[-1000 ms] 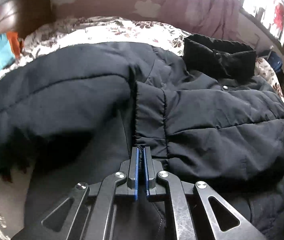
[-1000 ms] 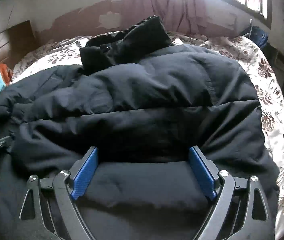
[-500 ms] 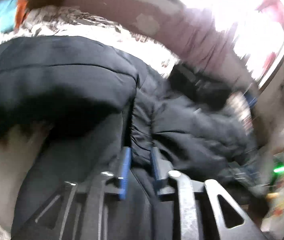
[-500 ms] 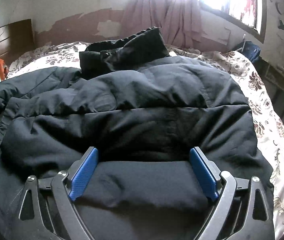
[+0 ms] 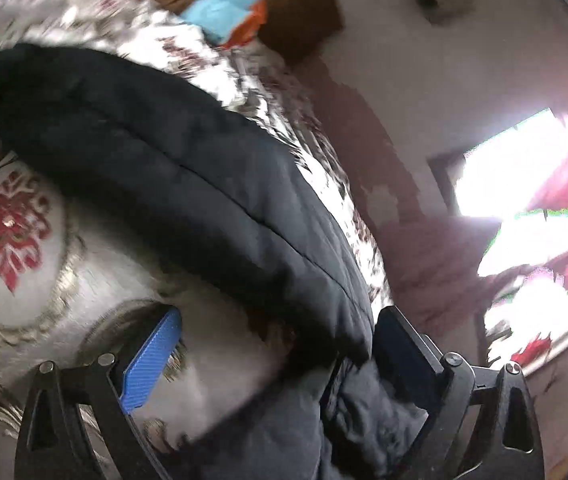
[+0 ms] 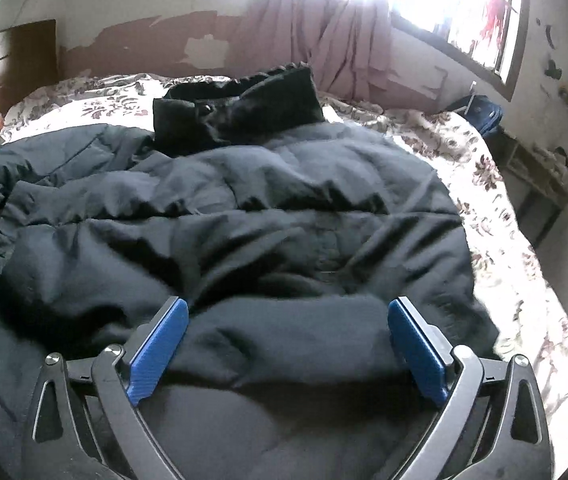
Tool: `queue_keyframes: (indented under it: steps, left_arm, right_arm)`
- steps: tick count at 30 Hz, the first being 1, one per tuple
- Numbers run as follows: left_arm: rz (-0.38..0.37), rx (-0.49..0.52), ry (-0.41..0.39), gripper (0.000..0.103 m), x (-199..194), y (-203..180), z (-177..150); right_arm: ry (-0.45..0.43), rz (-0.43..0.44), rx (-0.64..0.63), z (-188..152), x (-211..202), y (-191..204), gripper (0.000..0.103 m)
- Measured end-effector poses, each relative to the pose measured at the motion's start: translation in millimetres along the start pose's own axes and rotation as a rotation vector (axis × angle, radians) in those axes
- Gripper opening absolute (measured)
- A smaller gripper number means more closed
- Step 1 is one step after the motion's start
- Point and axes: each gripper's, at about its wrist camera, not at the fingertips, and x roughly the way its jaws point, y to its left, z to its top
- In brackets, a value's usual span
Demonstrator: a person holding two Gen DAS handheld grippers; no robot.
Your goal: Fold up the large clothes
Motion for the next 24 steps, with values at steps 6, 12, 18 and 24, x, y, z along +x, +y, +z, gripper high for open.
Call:
queue_keyframes:
  steps: [6,12,18,24]
  left_arm:
    - [-0.071,-0.148,-0.041,0.099,-0.4,22.6,28.8]
    - [-0.104,-0.294,-0.045,0.099,6.8,44.5,52.8]
    - [-0.111,-0.355,-0.06,0.099,16.9,53.4,68.7]
    - [-0.066,-0.307,-0.093,0.088,15.2,48.5,83.2]
  right_arm:
    - [-0.063,0.086,-0.041,33.0,-30.4,45.7,0.098]
    - [-0.049,0.229,-0.138,51.6,-28.3,129.4,0.098]
    - [0.027,0.221,-0.198,40.7,1.3,187.0,0.098]
    - [0.081,0.204,-0.208,19.2,21.0,196.8,0.1]
